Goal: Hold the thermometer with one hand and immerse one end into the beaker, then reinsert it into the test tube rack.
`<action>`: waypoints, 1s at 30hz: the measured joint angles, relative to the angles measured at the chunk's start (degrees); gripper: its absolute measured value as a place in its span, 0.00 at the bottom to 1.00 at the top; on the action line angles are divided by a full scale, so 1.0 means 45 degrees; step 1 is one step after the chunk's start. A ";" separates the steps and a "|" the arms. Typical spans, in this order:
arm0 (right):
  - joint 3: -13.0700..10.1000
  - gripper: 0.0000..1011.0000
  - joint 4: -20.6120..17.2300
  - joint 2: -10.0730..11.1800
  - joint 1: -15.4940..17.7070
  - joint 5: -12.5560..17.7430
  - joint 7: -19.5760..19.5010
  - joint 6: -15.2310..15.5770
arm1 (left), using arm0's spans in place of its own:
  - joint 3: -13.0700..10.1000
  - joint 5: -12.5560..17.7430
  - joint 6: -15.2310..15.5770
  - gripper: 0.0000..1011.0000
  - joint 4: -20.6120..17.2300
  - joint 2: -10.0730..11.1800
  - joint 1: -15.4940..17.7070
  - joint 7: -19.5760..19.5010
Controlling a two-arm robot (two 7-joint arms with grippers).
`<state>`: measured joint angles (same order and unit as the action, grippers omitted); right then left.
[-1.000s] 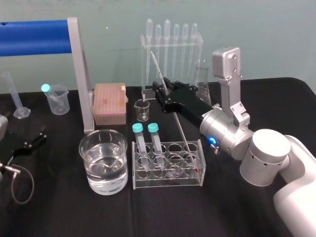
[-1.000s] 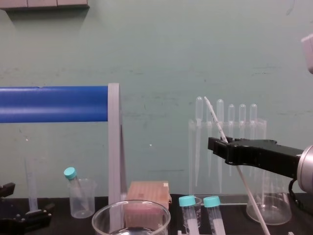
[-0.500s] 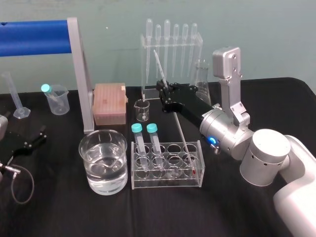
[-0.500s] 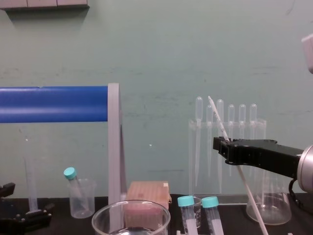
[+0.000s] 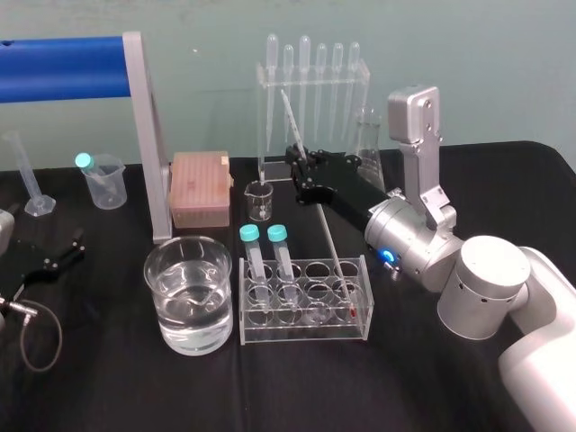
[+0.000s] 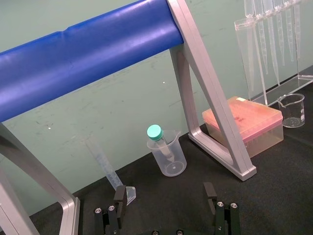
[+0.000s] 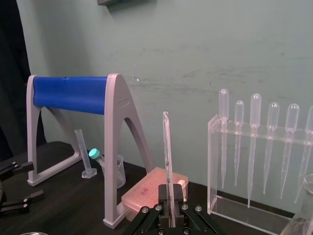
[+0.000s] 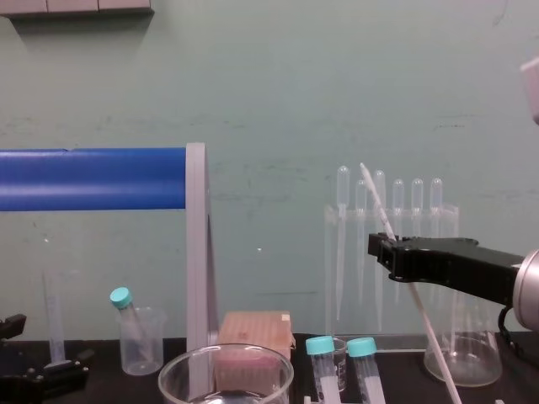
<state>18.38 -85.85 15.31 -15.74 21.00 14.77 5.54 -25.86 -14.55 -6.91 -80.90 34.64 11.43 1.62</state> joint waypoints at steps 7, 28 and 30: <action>-0.0218 0.06 -0.0226 -0.0055 0.0139 -0.0239 0.0052 -0.0628 | 0.0000 0.0000 0.0000 1.00 0.0000 0.0000 0.0001 0.0000; -0.0839 0.06 -0.1353 -0.0132 0.0073 0.1046 0.0966 -0.1378 | 0.0000 0.0000 0.0000 1.00 0.0000 0.0000 0.0000 0.0000; -0.0869 0.06 -0.1417 -0.0133 -0.0062 0.1277 0.1096 -0.1500 | 0.0000 0.0001 0.0000 1.00 0.0000 0.0000 0.0000 0.0000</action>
<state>14.47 -92.23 14.71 -16.02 26.75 19.70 -1.21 -25.86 -14.54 -6.91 -80.90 34.64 11.43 1.62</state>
